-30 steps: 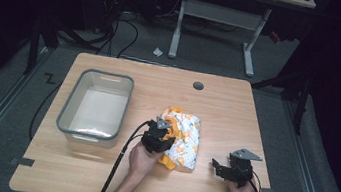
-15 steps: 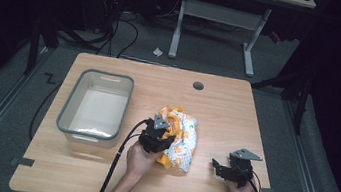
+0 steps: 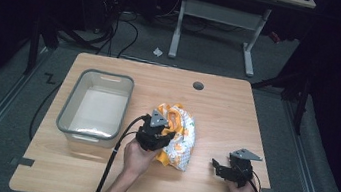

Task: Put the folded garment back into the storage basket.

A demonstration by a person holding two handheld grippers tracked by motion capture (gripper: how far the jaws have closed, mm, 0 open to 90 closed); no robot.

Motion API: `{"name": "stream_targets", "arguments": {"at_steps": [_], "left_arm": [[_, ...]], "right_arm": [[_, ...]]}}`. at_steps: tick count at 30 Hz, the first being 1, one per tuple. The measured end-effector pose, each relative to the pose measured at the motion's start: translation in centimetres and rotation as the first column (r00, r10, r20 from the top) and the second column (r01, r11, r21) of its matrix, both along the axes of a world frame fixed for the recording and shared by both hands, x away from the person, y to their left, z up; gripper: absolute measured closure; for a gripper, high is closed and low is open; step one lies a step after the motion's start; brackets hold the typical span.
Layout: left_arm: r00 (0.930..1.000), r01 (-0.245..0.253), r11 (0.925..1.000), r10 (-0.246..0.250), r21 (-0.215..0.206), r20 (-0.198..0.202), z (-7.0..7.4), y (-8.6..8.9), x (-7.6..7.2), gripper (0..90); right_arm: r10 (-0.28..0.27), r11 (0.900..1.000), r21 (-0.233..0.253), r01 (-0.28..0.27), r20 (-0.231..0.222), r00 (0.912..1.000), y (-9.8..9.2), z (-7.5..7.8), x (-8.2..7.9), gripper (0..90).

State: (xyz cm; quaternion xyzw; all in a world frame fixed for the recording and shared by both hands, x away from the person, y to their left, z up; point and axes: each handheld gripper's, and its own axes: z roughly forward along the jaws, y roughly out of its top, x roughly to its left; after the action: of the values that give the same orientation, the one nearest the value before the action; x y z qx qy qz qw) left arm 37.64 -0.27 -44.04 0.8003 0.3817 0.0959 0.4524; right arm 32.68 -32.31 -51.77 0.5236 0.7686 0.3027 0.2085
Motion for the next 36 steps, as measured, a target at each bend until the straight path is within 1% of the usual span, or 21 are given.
{"name": "stream_targets", "arguments": {"at_steps": [3, 8, 15, 18, 22, 26, 28, 30, 33, 36], "left_arm": [[1.0, -0.001, 0.9995, 0.001, -0.03, -0.001, 0.5, 0.6, 0.0, 71.5], [0.9999, -0.007, 0.9996, 0.007, -0.028, 0.008, 1.1, 1.3, -0.1, 71.5], [0.9997, -0.003, 0.9996, 0.004, -0.03, 0.025, 2.0, 2.2, -0.2, 71.4], [0.9997, -0.006, 0.999, 0.007, -0.045, 0.023, 2.4, 2.8, -0.2, 71.4], [0.9992, -0.012, 0.9988, 0.014, -0.048, 0.037, 3.0, 3.5, -0.2, 71.4], [0.9988, -0.018, 0.9974, 0.022, -0.07, 0.044, 3.7, 4.2, 0.0, 71.4], [0.9988, -0.02, 0.9962, 0.024, -0.085, 0.042, 3.8, 4.6, 0.1, 71.4], [0.9993, -0.018, 0.9953, 0.021, -0.095, 0.031, 3.9, 5.0, 0.3, 71.4], [0.9993, -0.024, 0.9955, 0.027, -0.092, 0.025, 4.0, 5.4, 0.5, 71.3], [0.999, -0.029, 0.9957, 0.032, -0.087, 0.032, 4.2, 5.8, 0.5, 71.4]], "right_arm": [[0.0, 1.0, 0.0, 0.0, 0.0, 1.0, 0.0, 0.0, 0.0, 23.5], [0.0, 1.0, 0.0, 0.0, 0.0, 1.0, 0.0, 0.0, 0.0, 23.5], [0.0, 1.0, 0.0, 0.0, 0.0, 1.0, 0.0, 0.0, 0.0, 23.5], [0.0, 1.0, 0.0, 0.0, 0.0, 1.0, 0.0, 0.0, 0.0, 23.5], [0.0, 1.0, 0.0, 0.0, 0.0, 1.0, 0.0, 0.0, 0.0, 23.5], [0.0, 1.0, 0.0, 0.0, 0.0, 1.0, 0.0, 0.0, 0.0, 23.5], [0.0, 1.0, 0.0, 0.0, 0.0, 1.0, 0.0, 0.0, 0.0, 23.5], [0.001, 1.0, -0.001, -0.001, 0.001, 1.0, 0.0, 0.0, 0.0, 23.5], [0.0, 1.0, 0.0, 0.0, 0.0, 1.0, 0.0, 0.0, 0.0, 23.5], [-0.001, 1.0, 0.001, 0.001, -0.001, 1.0, 0.0, 0.0, 0.0, 23.5]]}}
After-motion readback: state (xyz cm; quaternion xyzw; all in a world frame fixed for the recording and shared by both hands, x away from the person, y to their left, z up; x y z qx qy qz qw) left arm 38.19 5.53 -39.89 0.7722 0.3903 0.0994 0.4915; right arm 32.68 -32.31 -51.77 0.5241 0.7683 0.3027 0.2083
